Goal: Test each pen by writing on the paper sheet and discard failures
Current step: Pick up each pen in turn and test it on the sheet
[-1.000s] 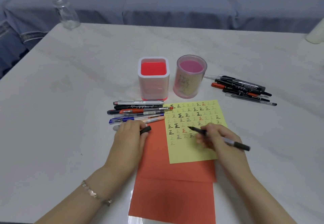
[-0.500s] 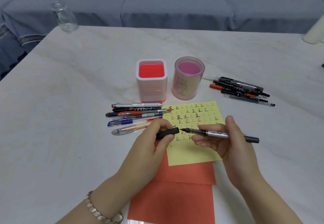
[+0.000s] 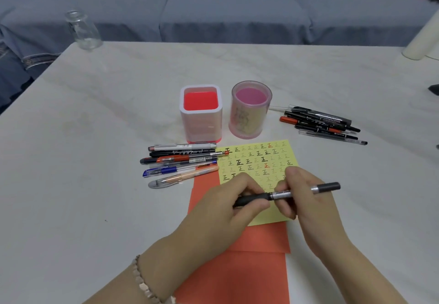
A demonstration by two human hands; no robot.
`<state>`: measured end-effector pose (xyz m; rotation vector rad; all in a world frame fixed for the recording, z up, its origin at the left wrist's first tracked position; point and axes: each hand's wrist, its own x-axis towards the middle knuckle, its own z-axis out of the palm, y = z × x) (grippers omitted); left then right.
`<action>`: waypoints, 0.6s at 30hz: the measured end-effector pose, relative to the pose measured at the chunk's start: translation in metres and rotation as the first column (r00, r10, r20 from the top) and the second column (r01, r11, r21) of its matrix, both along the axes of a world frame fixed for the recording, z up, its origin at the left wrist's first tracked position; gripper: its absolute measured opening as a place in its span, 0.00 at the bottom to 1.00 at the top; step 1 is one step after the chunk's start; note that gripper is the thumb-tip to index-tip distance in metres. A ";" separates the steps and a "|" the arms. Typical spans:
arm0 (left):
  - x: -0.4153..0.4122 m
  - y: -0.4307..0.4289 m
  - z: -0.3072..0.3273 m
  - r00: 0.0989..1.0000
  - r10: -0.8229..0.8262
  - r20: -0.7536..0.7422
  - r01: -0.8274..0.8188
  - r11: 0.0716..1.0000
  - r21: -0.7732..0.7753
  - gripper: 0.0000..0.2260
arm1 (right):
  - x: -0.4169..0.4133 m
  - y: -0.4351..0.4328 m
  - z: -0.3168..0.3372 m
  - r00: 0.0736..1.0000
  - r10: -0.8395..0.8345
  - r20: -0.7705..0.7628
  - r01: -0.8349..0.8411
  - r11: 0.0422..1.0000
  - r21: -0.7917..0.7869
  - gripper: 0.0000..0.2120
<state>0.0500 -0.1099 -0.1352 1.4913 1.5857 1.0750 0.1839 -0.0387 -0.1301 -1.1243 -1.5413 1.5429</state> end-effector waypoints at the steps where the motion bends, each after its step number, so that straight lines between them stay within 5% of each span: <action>1: 0.003 0.004 0.001 0.996 0.024 0.088 -0.022 0.999 -0.032 0.08 | 0.000 0.001 0.001 1.000 -0.019 0.008 0.019 1.000 0.020 0.18; 5: 0.007 0.024 0.014 0.900 0.036 0.435 0.079 0.967 -0.244 0.10 | 0.008 0.010 0.007 1.000 0.000 -0.019 0.001 0.999 0.045 0.16; 10: 0.005 0.046 0.029 0.688 0.016 0.726 0.495 0.721 -0.485 0.08 | 0.021 0.023 0.012 0.987 0.157 -0.042 -0.157 0.988 -0.012 0.14; 12: 0.010 0.054 0.021 0.814 0.003 0.581 0.361 0.781 -0.510 0.09 | 0.022 0.034 0.004 0.990 0.138 -0.002 -0.138 0.990 -0.029 0.16; 14: 0.013 0.057 0.011 0.979 -0.014 0.204 0.096 0.912 -0.399 0.08 | 0.023 0.047 -0.008 0.983 0.153 0.102 -0.152 0.988 -0.013 0.16; 18: -0.005 0.047 -0.009 0.935 0.145 -0.325 -0.190 0.976 -0.111 0.03 | 0.030 0.094 -0.032 0.931 0.054 0.360 -0.130 0.973 0.190 0.05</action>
